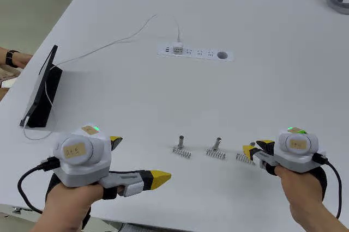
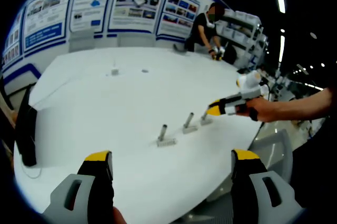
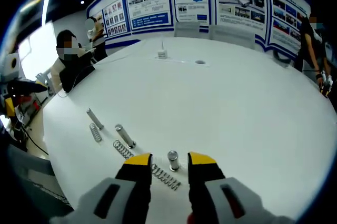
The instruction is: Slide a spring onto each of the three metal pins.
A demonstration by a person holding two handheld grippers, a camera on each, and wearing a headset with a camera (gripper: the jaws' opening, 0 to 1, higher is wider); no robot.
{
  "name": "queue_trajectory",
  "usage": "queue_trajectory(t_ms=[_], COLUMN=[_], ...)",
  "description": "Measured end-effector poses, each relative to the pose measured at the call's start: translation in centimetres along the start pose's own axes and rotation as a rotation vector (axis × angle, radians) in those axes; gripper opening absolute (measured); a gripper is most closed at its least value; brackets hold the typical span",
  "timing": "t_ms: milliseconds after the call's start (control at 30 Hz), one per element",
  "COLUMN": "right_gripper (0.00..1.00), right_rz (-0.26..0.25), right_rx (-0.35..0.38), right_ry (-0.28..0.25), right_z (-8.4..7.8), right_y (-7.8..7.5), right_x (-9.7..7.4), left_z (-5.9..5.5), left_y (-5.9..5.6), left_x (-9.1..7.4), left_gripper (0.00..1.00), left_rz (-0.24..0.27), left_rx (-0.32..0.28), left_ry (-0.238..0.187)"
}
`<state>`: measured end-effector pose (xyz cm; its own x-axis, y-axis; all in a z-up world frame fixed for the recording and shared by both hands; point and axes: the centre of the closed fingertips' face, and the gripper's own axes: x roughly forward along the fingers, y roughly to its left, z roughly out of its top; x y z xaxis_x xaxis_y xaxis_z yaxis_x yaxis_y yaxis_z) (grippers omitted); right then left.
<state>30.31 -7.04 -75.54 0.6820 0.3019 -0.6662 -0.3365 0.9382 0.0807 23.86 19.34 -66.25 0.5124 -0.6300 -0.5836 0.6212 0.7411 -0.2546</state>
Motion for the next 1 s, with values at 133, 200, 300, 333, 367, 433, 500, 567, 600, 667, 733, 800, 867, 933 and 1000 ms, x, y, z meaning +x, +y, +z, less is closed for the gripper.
queue_trajectory(t_ms=[133, 200, 300, 333, 367, 433, 500, 567, 600, 667, 733, 800, 867, 933, 1000], right_gripper=[0.36, 0.38, 0.39, 0.40, 0.40, 0.42, 0.43, 0.44, 0.44, 0.44, 0.48, 0.51, 0.56, 0.60, 0.63], right_rz=[0.014, 0.018, 0.023, 0.026, 0.035, 0.035, 0.034, 0.037, 0.042, 0.061, 0.060, 0.062, 0.065, 0.067, 0.071], right_rx=[0.045, 0.058, 0.064, 0.071, 0.092, 0.107, 0.116, 0.131, 0.134, 0.154, 0.164, 0.176, 0.184, 0.191, 0.192], right_ry=[-0.039, -0.050, -0.049, -0.051, -0.058, -0.063, -0.061, -0.067, -0.070, -0.091, -0.097, -0.102, -0.102, -0.101, -0.100], right_z=[0.1, -0.1, -0.6, -0.7, -0.9, -1.2, -1.6, -1.8, -2.0, -2.0, -2.2, -2.4, -2.7, -3.0, -3.2], right_y=[0.2, 0.2, 0.4, 0.6, 0.7, 0.7, 0.8, 0.8, 0.8, 1.2, 1.1, 1.1, 1.2, 1.3, 1.5], right_x=[-0.6, -0.8, -1.2, -1.4, -1.5, -1.8, -2.0, -2.2, -2.4, -2.7, -3.0, -3.2, -3.5, -3.8, -4.0], left_z=[0.0, 0.0, 0.0, 0.1, 0.1, 0.1, 0.1, 0.1, 0.2, 0.3, 0.3, 0.4, 0.4, 0.4, 0.4], left_y=[0.0, 0.0, 0.0, 0.0, -0.1, -0.1, -0.1, -0.1, -0.1, -0.1, -0.1, -0.1, 0.0, 0.1, 0.2], left_x=[0.0, 0.0, 0.0, 0.0, 0.0, 0.0, 0.0, 0.0, 0.1, 0.1, 0.1, 0.1, 0.1, 0.1, 0.1], left_gripper=[0.94, 0.94, 0.94, 0.94, 0.94, 0.94, 0.94, 0.94, 0.95, 0.95, 0.95, 0.95, 0.95, 0.95, 0.95], left_rz=[0.001, 0.000, 0.000, -0.001, -0.003, -0.005, -0.007, -0.009, -0.010, -0.011, -0.013, -0.016, -0.019, -0.021, -0.023], left_rx=[0.000, -0.001, -0.003, -0.004, -0.002, 0.002, 0.003, 0.004, 0.003, 0.005, 0.008, 0.011, 0.015, 0.019, 0.023], left_ry=[-0.001, -0.003, -0.006, -0.006, -0.008, -0.006, -0.005, -0.006, -0.007, -0.008, -0.008, -0.007, -0.003, 0.000, 0.001])
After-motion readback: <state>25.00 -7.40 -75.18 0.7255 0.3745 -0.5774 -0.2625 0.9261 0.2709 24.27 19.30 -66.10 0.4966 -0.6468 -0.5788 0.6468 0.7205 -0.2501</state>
